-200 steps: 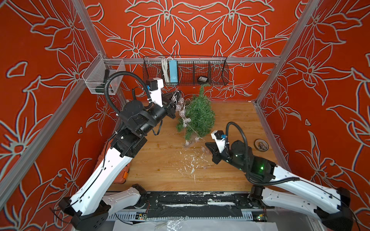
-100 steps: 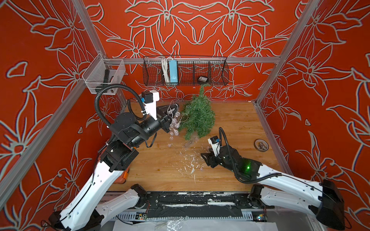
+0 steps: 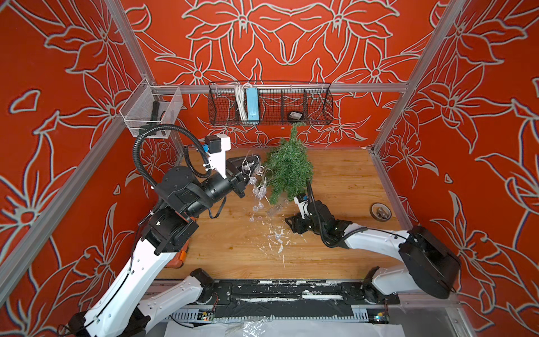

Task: Remove string lights from the small christmas tree
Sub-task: Remove the light string from the Christmas tree.

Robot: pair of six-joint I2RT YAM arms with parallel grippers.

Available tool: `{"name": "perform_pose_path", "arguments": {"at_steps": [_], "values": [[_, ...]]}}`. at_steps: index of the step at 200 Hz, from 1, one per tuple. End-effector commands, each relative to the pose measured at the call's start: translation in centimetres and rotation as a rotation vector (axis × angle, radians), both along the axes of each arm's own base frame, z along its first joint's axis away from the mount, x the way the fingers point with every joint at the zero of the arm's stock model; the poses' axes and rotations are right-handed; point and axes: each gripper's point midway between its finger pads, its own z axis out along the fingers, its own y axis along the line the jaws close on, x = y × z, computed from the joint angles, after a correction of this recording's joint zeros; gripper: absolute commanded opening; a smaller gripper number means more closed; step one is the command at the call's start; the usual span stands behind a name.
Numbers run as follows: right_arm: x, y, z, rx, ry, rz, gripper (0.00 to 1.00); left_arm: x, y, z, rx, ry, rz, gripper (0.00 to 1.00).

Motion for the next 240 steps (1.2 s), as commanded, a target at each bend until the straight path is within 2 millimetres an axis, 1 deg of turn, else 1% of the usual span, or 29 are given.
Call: {"name": "perform_pose_path", "arguments": {"at_steps": [1, 27, 50, 55, 71, 85, 101, 129, 137, 158, 169, 190, 206, 226, 240], "values": [[1.9, 1.5, 2.1, 0.081, -0.102, 0.006, 0.68, -1.1, 0.5, 1.7, -0.023, -0.044, -0.012, 0.0], [2.9, 2.2, 0.8, 0.094, -0.091, 0.006, 0.63, -0.9, 0.4, 1.5, -0.016, -0.038, -0.009, 0.0], [3.4, 2.8, -0.7, 0.1, -0.074, 0.01, 0.54, -0.8, 0.3, 1.2, -0.011, -0.028, -0.01, 0.0], [3.4, 2.9, -0.9, 0.102, -0.075, 0.011, 0.5, -0.7, 0.2, 1.1, -0.01, -0.027, -0.01, 0.0], [3.2, 2.8, -1.2, 0.113, -0.072, 0.008, 0.31, -0.6, 0.2, 1.0, -0.006, -0.023, -0.011, 0.0], [2.8, 2.1, -0.7, 0.116, -0.084, 0.0, 0.14, -0.6, 0.3, 1.0, -0.004, -0.024, -0.005, 0.0], [2.0, 1.3, 0.0, 0.116, -0.094, -0.003, 0.0, -0.6, 0.4, 1.1, -0.005, -0.031, 0.003, 0.0], [-0.2, -0.1, 2.0, 0.122, -0.123, 0.006, 0.0, -0.8, 0.6, 1.6, -0.016, -0.043, 0.005, 0.0], [-0.8, -0.7, 2.6, 0.129, -0.126, 0.002, 0.0, -0.8, 0.6, 1.8, -0.017, -0.046, 0.007, 0.0], [-2.7, -2.3, 3.3, 0.126, -0.119, 0.002, 0.0, -1.0, 0.7, 2.3, -0.024, -0.054, 0.006, 0.0], [-3.3, -3.0, 4.3, 0.125, -0.132, -0.004, 0.0, -0.9, 0.7, 2.4, -0.024, -0.057, 0.01, 0.0], [-3.8, -5.0, 6.8, 0.12, -0.179, -0.056, 0.0, -0.7, 0.6, 2.5, -0.027, -0.055, 0.009, 0.0], [-4.1, -6.4, 9.4, 0.13, -0.239, -0.08, 0.0, -0.8, 0.7, 2.7, -0.031, -0.061, 0.01, 0.0], [-4.1, -7.0, 13.0, 0.14, -0.309, -0.086, 0.0, -0.8, 0.7, 3.0, -0.031, -0.067, 0.013, 0.0], [-3.9, -7.1, 14.7, 0.139, -0.332, -0.091, 0.0, -0.9, 0.8, 3.3, -0.032, -0.072, 0.015, 0.0]]}}
